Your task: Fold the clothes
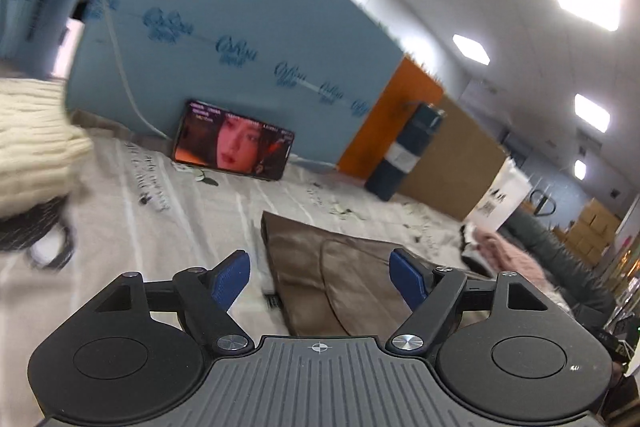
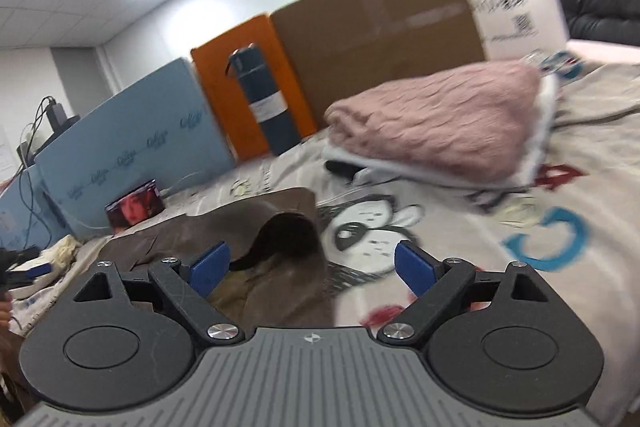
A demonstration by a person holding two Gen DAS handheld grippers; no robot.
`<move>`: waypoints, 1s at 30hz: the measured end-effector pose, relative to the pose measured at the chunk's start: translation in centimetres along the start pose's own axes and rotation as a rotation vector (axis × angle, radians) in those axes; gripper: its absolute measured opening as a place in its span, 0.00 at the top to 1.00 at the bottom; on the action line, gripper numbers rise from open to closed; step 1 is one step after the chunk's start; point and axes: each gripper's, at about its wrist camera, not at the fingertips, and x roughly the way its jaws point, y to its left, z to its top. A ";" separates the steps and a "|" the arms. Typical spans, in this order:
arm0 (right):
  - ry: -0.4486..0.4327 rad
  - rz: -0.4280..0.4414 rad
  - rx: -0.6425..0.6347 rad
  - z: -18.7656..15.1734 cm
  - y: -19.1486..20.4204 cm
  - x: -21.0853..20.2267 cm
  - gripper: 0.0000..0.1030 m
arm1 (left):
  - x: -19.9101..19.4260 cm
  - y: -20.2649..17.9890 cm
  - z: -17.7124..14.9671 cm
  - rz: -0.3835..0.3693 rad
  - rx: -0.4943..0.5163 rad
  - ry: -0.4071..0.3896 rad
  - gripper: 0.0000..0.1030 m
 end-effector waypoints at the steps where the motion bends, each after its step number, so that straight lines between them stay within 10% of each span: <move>1: 0.007 0.013 0.015 0.4 0.1 0.9 0.13 | 1.4 0.3 0.7 0.017 -0.012 0.026 0.24; 10: 0.161 -0.028 -0.021 1.9 1.3 6.8 0.14 | 9.0 -1.3 -0.2 0.048 0.045 0.162 0.39; 12: 0.178 -0.036 -0.038 1.6 1.6 7.8 0.22 | 9.1 -2.8 -0.9 0.123 0.168 0.156 0.55; 14: 0.180 -0.056 -0.053 1.4 2.0 8.6 0.52 | 8.8 -3.6 -1.3 0.160 0.222 0.145 0.75; 19: 0.144 -0.063 -0.110 1.3 3.3 9.0 0.78 | 7.6 -5.3 -1.6 0.190 0.293 0.073 0.97; 30: -0.004 -0.042 -0.237 5.7 6.5 11.4 0.91 | 7.4 -6.5 0.5 0.256 0.327 -0.059 0.97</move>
